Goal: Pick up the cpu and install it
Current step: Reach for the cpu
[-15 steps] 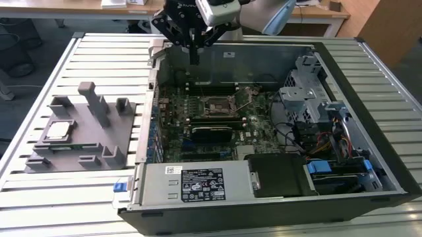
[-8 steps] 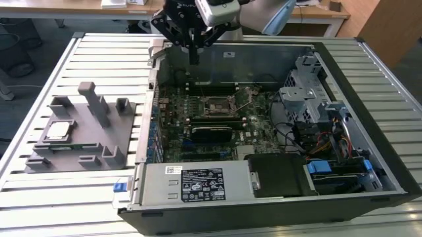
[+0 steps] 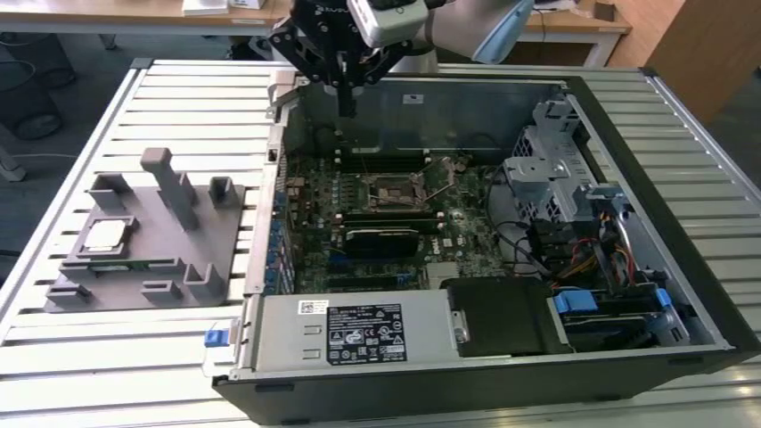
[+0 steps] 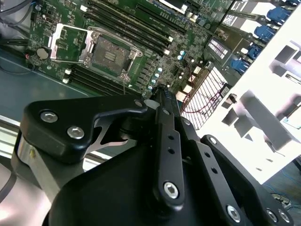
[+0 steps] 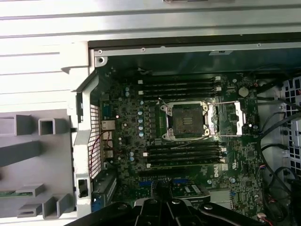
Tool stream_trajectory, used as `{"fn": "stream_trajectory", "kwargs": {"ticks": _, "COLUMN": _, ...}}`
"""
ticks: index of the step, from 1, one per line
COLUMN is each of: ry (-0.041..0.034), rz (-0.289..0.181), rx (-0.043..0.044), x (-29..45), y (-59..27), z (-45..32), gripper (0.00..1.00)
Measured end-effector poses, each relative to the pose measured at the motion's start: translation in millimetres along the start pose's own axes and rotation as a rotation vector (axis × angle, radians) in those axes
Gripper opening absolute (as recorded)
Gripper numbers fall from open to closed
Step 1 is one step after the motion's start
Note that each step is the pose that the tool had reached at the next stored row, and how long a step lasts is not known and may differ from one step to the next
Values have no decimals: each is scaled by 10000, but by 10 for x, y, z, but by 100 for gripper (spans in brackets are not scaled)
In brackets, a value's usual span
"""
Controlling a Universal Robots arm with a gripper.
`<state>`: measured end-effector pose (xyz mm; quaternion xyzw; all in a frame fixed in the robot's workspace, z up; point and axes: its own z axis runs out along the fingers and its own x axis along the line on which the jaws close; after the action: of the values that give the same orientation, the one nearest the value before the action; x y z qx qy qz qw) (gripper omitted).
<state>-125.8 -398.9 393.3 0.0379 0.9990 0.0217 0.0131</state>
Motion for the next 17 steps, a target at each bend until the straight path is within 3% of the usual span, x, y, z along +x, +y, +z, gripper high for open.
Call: {"fn": "stream_trajectory", "kwargs": {"ticks": 17, "ry": 0, "rz": 0, "rx": 0, "x": 56, "y": -4, "z": 2, "gripper": 11}}
